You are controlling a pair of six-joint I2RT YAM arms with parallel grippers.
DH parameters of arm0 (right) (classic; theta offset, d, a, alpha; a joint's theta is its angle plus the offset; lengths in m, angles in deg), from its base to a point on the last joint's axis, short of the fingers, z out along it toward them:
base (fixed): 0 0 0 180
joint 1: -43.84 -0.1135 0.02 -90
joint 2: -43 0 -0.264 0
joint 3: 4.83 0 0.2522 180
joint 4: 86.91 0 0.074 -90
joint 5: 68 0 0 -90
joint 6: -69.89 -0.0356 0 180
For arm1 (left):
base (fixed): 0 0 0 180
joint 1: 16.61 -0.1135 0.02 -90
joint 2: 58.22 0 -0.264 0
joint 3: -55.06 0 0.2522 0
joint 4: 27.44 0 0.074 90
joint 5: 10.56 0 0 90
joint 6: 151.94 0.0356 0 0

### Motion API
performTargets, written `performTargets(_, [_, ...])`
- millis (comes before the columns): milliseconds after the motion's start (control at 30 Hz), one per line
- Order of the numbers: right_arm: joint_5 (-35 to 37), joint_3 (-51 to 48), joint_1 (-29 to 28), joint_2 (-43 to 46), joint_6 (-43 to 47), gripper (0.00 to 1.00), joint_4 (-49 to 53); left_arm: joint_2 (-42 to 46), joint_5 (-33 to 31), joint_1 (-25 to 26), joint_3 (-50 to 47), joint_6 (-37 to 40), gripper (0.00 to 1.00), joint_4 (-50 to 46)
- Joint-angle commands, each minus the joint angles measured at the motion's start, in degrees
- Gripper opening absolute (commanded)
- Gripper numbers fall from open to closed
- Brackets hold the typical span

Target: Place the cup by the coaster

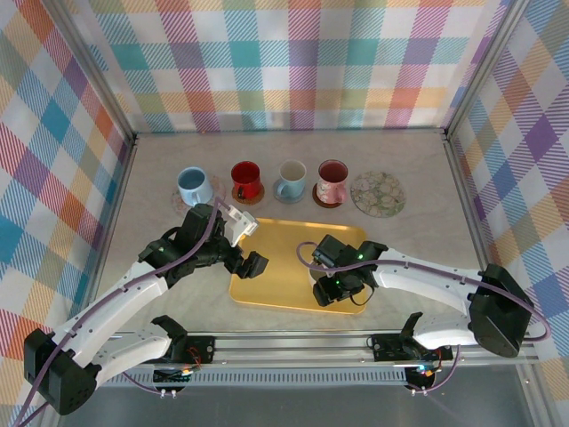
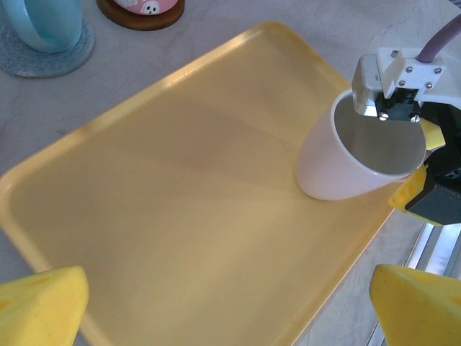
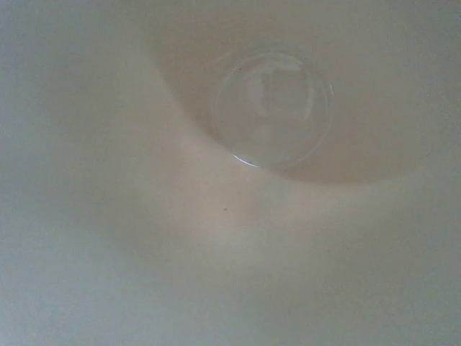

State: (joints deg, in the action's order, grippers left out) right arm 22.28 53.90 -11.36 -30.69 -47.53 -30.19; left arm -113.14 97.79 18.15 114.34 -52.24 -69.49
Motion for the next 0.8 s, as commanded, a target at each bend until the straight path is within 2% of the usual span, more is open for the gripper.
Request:
performTargets(0, [0.74, -0.61, -0.16, -0.13, 0.61, 0.55, -0.95, -0.18, -0.07, 0.39, 0.45, -0.48, 1.0, 1.31])
performTargets(767, [2.36, -0.32, -0.19, -0.27, 2.34, 0.23, -1.69, -1.81, 0.72, 0.39, 0.97, -0.9, 1.0, 2.72])
